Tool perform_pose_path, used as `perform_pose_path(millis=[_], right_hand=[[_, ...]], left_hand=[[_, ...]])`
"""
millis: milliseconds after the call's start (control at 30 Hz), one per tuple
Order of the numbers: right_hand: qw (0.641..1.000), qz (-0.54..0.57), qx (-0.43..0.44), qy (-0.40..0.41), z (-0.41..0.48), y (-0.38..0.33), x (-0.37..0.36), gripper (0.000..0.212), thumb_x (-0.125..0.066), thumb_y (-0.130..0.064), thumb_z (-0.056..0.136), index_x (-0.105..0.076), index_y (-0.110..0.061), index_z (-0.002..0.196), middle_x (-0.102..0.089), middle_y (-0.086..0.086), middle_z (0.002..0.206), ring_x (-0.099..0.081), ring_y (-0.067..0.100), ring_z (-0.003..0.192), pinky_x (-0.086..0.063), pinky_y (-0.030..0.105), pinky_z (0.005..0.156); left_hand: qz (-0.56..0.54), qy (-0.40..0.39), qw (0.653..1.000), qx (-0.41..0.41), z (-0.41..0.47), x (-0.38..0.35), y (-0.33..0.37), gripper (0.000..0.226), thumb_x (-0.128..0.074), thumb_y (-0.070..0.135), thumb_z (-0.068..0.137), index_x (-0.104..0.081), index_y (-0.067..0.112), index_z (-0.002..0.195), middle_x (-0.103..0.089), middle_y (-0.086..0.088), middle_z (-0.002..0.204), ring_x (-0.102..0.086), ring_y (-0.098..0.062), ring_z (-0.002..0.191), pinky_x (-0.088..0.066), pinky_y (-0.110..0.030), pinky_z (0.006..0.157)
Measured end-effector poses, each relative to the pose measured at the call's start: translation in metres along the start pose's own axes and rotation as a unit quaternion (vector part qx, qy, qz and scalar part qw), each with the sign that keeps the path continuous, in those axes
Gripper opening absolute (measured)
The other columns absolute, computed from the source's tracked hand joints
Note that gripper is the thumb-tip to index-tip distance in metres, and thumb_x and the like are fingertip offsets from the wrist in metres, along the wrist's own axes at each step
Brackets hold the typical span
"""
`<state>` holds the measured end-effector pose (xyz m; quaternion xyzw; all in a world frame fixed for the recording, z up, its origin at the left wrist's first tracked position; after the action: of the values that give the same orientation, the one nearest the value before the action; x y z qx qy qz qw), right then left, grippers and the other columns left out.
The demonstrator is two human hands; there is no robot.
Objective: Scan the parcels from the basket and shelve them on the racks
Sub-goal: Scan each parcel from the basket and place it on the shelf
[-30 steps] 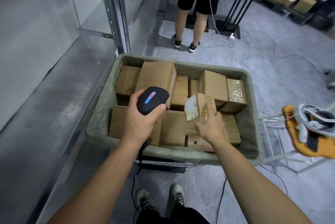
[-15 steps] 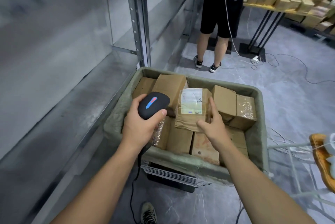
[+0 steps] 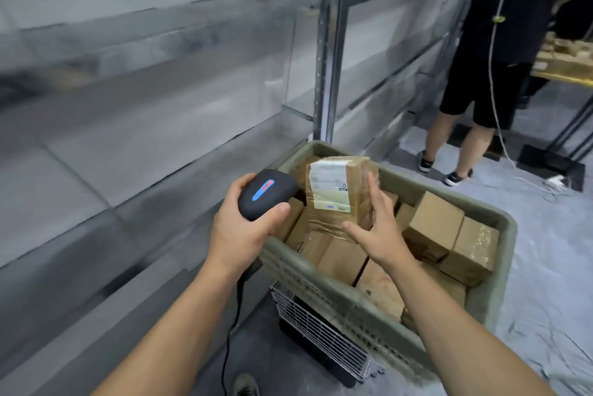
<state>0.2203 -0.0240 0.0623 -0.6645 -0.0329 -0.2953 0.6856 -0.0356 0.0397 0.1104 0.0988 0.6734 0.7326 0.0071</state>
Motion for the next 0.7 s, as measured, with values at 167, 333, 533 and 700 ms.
perform_pose_path(millis=[167,333,533,700], right_hand=[[0.998,0.016,0.027,-0.050,-0.002,-0.019,-0.028,0.103,-0.076,-0.015,0.084,-0.010,-0.067,0.145,-0.023,-0.013,0.143,-0.032,0.012,0.133,-0.033,0.036,0.113],[0.994,0.041,0.039,-0.091,-0.004,-0.038,-0.063,0.100,-0.077,-0.021,0.085,-0.011,-0.078,0.134,-0.028,-0.009,0.151,-0.035,0.013,0.135,-0.032,0.040,0.115],[0.983,0.035,0.065,-0.170,0.001,-0.073,-0.114,0.092,-0.075,-0.018,0.085,-0.022,-0.058,0.149,-0.034,-0.009,0.154,-0.036,0.010,0.140,-0.032,0.043,0.119],[0.961,0.041,0.084,-0.259,-0.004,-0.113,-0.154,0.091,-0.075,-0.018,0.084,-0.026,-0.045,0.155,-0.045,-0.004,0.152,-0.049,0.013,0.134,-0.042,0.043,0.114]], left_hand=[[0.004,0.050,0.999,-0.006,-0.026,0.034,0.012,0.066,-0.084,0.054,0.056,-0.059,0.048,0.117,-0.074,0.012,0.104,-0.067,-0.019,0.080,-0.060,-0.053,0.089],[0.055,0.084,0.995,-0.003,-0.052,0.073,0.012,0.069,-0.082,0.056,0.056,-0.058,0.047,0.120,-0.072,0.020,0.106,-0.070,-0.018,0.087,-0.060,-0.053,0.088],[0.121,0.092,0.988,0.003,-0.084,0.128,0.011,0.065,-0.083,0.051,0.059,-0.056,0.051,0.118,-0.069,0.029,0.105,-0.070,-0.007,0.088,-0.061,-0.043,0.085],[0.170,0.110,0.979,-0.008,-0.114,0.177,0.021,0.062,-0.081,0.045,0.063,-0.055,0.049,0.119,-0.066,0.037,0.100,-0.067,0.005,0.091,-0.054,-0.016,0.080]])
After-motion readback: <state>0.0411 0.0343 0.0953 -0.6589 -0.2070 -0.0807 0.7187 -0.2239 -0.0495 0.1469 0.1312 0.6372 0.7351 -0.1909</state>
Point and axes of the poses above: each hand's wrist, its own z-axis towards the middle knuckle, its own x-axis out of the back of the hand, y = z × x, the point moved 8 cm from there along z, towards the middle knuckle
